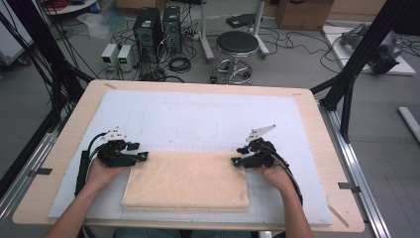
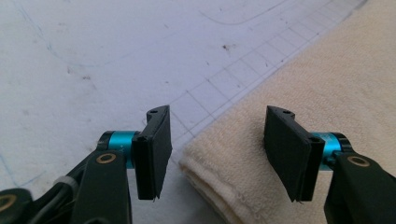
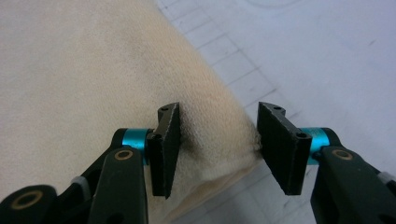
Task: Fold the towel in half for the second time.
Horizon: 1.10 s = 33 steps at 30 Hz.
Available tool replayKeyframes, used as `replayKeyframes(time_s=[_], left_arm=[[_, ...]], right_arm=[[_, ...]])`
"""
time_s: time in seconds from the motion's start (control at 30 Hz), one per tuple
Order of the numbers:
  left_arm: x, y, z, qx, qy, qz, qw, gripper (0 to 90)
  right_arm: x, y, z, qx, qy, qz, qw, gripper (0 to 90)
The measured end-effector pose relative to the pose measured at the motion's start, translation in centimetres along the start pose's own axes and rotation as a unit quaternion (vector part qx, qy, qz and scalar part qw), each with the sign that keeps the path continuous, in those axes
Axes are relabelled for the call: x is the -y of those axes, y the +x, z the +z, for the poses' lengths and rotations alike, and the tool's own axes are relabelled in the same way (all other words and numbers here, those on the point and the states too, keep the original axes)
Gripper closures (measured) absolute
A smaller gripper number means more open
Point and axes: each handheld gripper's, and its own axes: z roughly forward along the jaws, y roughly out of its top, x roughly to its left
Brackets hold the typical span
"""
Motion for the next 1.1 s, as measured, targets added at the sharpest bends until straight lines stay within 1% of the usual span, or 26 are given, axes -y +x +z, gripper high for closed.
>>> replayKeyframes(time_s=[0.03,0.1,0.13,0.17,0.23,0.3,0.33,0.4,0.47,0.5,0.53,0.6,0.67,0.73,0.77,0.8,0.83,0.87,0.9,0.93,0.97,1.0,1.03,1.1], left_arm=[[0.0,0.0,0.1,0.0,0.003,0.002,1.0,39.8],[0.2,-0.1,0.3,0.007,0.011,0.001,0.9999,39.8],[0.3,-0.1,0.3,0.014,0.008,-0.003,0.9999,41.3],[0.4,0.0,0.2,0.018,0.009,-0.001,0.9998,43.9],[0.7,0.2,0.2,0.033,0.007,-0.016,0.9993,47.2],[1.0,0.6,0.1,0.048,0.006,-0.038,0.9981,49.2],[1.1,0.7,0.1,0.052,0.004,-0.04,0.9978,50.8],[1.1,0.5,0.1,0.055,0.006,-0.032,0.9979,59.1],[1.0,0.1,0.1,0.05,0.007,-0.014,0.9986,66.5],[1.0,-0.1,0.0,0.045,0.007,-0.005,0.9989,69.3],[0.9,-0.2,0.0,0.04,0.009,0.003,0.9992,70.9],[0.8,-0.6,-0.1,0.03,0.007,0.013,0.9994,73.4],[0.6,-1.0,-0.2,0.018,0.002,0.016,0.9997,75.1],[0.1,-1.3,-0.3,0.002,-0.007,0.024,0.9997,75.9],[-0.2,-1.3,-0.3,-0.003,-0.01,0.026,0.9996,76.2],[-0.5,-1.4,-0.3,-0.008,-0.019,0.023,0.9995,76.4],[-0.9,-1.4,-0.2,-0.011,-0.027,0.023,0.9993,76.4],[-1.3,-1.3,-0.1,-0.018,-0.029,0.024,0.9991,76.4],[-1.7,-1.4,0.2,-0.028,-0.038,0.021,0.9987,76.4],[-2.2,-1.3,0.4,-0.034,-0.037,0.021,0.9985,76.4],[-2.7,-1.1,0.7,-0.04,-0.042,0.02,0.9982,76.4],[-3.2,-0.9,1.0,-0.044,-0.04,0.018,0.9981,76.3],[-3.6,-0.7,1.3,-0.049,-0.047,0.013,0.9976,76.3],[-4.4,-0.1,2.0,-0.055,-0.048,0.004,0.9973,76.3]], right_arm=[[0.1,-0.1,-0.1,-0.003,0.002,0.006,1.0,50.5],[0.2,-0.1,-0.1,-0.006,0.0,0.004,1.0,52.6],[0.2,0.0,-0.1,-0.006,0.001,0.004,1.0,53.7],[0.2,0.0,-0.1,-0.005,0.002,0.003,1.0,55.5],[0.2,0.1,-0.1,-0.009,0.002,0.006,0.9999,57.5],[0.3,0.0,-0.1,-0.011,0.002,0.01,0.9999,61.0],[0.3,0.0,-0.1,-0.015,0.002,0.01,0.9998,63.8],[0.3,0.1,-0.1,-0.018,0.003,0.01,0.9998,70.9],[0.3,0.4,-0.2,-0.019,0.005,0.004,0.9998,74.8],[0.4,0.4,-0.3,-0.018,0.004,-0.001,0.9998,76.1],[0.4,0.6,-0.4,-0.019,0.004,0.0,0.9998,76.7],[0.6,1.0,-0.6,-0.009,-0.005,-0.01,0.9999,77.6],[0.7,1.0,-1.0,-0.011,-0.012,-0.007,0.9998,78.1],[0.6,1.3,-1.3,-0.004,-0.013,-0.012,0.9998,78.2],[0.5,1.2,-1.4,0.0,-0.013,-0.019,0.9997,78.3],[0.4,1.1,-1.5,-0.001,-0.013,-0.018,0.9998,78.4],[0.3,0.8,-1.7,-0.002,-0.013,-0.01,0.9999,78.4],[0.1,0.6,-1.8,0.002,-0.019,-0.007,0.9998,78.4],[-0.2,0.4,-2.1,0.012,-0.022,-0.007,0.9997,78.4],[-0.5,0.2,-2.2,0.022,-0.023,-0.008,0.9994,78.4],[-0.9,0.1,-2.4,0.033,-0.026,-0.01,0.9991,78.4],[-1.2,-0.2,-2.5,0.041,-0.024,-0.007,0.9989,78.4],[-1.6,-0.4,-2.6,0.049,-0.023,-0.008,0.9985,78.3],[-2.3,-1.1,-2.8,0.064,-0.025,-0.005,0.9976,78.3]])
